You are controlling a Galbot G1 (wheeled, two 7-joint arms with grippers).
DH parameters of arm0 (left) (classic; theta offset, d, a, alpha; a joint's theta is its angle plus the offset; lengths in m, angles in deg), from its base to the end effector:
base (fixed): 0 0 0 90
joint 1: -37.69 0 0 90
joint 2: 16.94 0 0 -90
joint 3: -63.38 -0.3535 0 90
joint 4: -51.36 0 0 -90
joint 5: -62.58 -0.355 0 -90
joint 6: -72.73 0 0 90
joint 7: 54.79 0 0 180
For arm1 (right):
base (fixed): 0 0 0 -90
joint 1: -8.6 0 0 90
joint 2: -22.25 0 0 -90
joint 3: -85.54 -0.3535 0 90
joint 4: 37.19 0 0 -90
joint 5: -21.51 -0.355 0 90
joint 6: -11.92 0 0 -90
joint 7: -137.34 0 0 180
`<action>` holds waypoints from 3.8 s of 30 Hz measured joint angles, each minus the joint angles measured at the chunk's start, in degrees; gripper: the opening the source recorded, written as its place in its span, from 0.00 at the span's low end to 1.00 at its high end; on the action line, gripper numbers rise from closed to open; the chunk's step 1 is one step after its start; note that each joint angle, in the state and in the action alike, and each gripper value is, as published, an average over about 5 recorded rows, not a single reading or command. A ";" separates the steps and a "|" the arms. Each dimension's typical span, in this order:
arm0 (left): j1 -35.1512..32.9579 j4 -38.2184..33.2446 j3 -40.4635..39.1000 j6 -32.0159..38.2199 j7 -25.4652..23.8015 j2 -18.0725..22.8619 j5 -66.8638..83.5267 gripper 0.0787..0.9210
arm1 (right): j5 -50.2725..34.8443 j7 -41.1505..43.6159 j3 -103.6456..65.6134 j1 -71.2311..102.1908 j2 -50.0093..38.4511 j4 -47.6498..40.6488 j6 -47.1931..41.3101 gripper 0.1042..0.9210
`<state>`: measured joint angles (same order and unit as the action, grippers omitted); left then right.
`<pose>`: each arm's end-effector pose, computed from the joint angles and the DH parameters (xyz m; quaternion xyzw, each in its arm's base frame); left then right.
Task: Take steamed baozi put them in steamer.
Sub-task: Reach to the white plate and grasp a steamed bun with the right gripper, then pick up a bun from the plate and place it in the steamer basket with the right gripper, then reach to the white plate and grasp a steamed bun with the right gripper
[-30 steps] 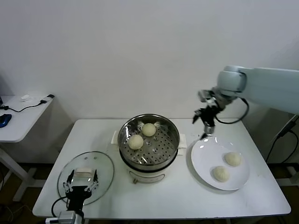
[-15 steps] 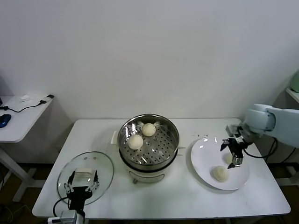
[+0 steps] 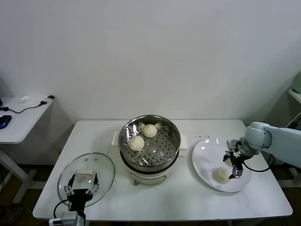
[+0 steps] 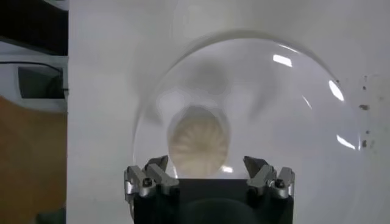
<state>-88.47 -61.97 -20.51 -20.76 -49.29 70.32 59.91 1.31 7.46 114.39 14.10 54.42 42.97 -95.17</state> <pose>0.1372 0.0448 -0.3616 0.0813 -0.9842 -0.0760 0.1377 0.4615 -0.1875 -0.2140 0.4976 -0.5375 0.4871 0.4755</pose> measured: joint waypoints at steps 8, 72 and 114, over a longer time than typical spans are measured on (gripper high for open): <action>-0.29 0.13 -0.25 0.05 0.18 0.07 -0.08 0.88 | 0.81 -0.99 -2.53 3.94 0.95 -1.00 -0.40 0.88; -1.52 -2.39 -0.44 -0.09 0.99 0.35 -0.93 0.88 | 18.44 8.70 -2.59 -17.04 38.03 6.52 36.56 0.68; -1.86 -4.09 0.32 0.14 0.71 -0.55 0.33 0.88 | -1.28 17.55 4.70 -24.34 16.52 -10.07 28.56 0.88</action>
<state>-90.33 -66.06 -20.19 -20.62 -48.58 69.76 60.24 0.03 25.01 119.08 -10.24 70.94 32.90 -66.61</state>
